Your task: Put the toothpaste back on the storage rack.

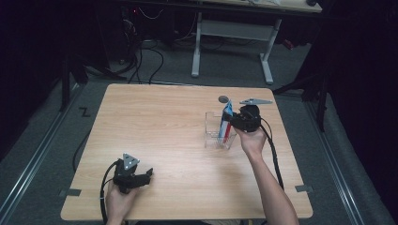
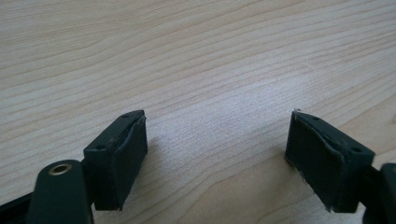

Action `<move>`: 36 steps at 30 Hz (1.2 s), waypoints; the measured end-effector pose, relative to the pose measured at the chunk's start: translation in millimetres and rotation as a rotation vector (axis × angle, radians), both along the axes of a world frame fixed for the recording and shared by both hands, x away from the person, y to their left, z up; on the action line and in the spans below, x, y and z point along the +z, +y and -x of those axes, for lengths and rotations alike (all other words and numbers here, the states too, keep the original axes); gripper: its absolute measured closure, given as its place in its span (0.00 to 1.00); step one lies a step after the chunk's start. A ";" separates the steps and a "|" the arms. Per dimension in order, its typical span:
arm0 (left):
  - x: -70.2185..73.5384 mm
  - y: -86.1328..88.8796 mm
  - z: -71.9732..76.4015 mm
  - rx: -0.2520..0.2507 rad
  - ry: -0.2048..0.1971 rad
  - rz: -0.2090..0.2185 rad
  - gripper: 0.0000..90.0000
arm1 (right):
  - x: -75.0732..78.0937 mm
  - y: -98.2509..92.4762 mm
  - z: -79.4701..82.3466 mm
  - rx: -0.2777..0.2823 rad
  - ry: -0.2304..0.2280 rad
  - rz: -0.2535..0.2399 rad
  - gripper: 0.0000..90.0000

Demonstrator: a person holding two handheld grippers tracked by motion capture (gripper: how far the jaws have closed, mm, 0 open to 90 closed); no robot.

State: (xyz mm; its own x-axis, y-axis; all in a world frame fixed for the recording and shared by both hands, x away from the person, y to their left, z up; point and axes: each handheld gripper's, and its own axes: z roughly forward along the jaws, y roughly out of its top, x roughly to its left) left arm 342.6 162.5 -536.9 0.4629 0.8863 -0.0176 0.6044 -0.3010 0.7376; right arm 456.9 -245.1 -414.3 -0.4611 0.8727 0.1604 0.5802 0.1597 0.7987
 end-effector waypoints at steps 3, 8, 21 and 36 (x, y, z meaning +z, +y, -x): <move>0.0 0.0 0.0 0.000 0.000 0.000 0.23 | -0.5 -5.6 0.4 -0.010 0.004 -0.012 0.78; 0.0 -0.1 0.0 0.000 0.000 0.000 0.23 | -1.5 -10.3 0.6 -0.022 -0.004 -0.008 0.78; 0.0 0.0 0.0 0.000 0.000 -0.001 0.23 | -4.4 -18.5 -0.5 -0.070 -0.019 0.012 0.75; 0.0 0.0 0.0 0.000 0.000 0.000 0.23 | -5.5 -14.8 0.7 -0.096 -0.060 0.076 0.68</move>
